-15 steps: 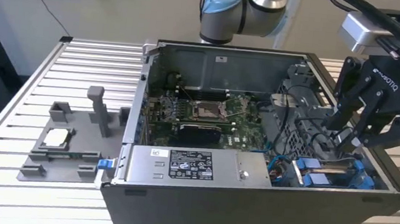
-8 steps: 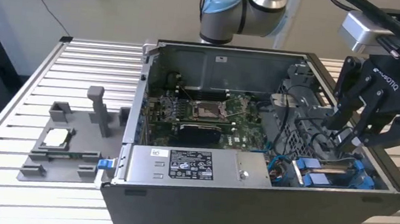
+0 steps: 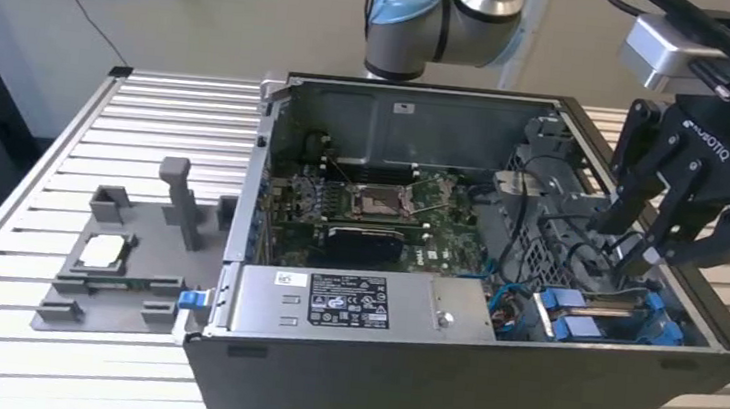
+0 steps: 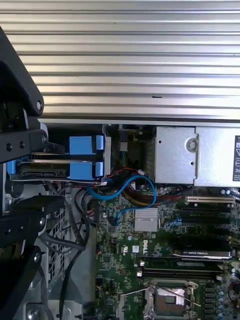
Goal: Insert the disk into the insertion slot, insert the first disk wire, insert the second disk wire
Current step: 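Insert the disk into the insertion slot, then insert the first disk wire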
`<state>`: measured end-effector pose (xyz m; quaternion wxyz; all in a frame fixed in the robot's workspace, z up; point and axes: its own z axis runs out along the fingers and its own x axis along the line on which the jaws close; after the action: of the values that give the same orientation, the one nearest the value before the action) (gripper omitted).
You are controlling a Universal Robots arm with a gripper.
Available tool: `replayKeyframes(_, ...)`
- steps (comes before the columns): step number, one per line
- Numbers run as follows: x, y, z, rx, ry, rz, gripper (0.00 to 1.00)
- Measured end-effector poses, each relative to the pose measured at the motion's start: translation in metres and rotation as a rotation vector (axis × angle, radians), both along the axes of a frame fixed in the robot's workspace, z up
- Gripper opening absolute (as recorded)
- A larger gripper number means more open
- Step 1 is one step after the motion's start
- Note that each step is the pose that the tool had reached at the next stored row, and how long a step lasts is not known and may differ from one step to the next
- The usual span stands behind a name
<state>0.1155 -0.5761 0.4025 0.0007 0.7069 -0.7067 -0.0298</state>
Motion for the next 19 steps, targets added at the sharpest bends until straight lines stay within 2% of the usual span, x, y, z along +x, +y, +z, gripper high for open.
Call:
replayKeyframes(8, -0.0002, 0.0009, 0.0004, -0.0005, 0.0, 0.0, 0.46)
replayKeyframes(14, -0.002, 0.0084, 0.0002, 0.0006, -0.0006, 0.0, 0.46)
replayKeyframes(15, -0.0025, 0.0092, 0.0003, 0.0037, -0.002, 0.0, 0.46)
replayKeyframes(17, -0.0039, 0.0105, 0.0002, 0.0248, -0.0101, 0.0, 0.46)
replayKeyframes(18, -0.0043, 0.0115, 0.0003, 0.0336, -0.013, 0.0, 0.46)
replayKeyframes(19, -0.0045, 0.0127, 0.0002, 0.0391, -0.0145, 0.0, 0.46)
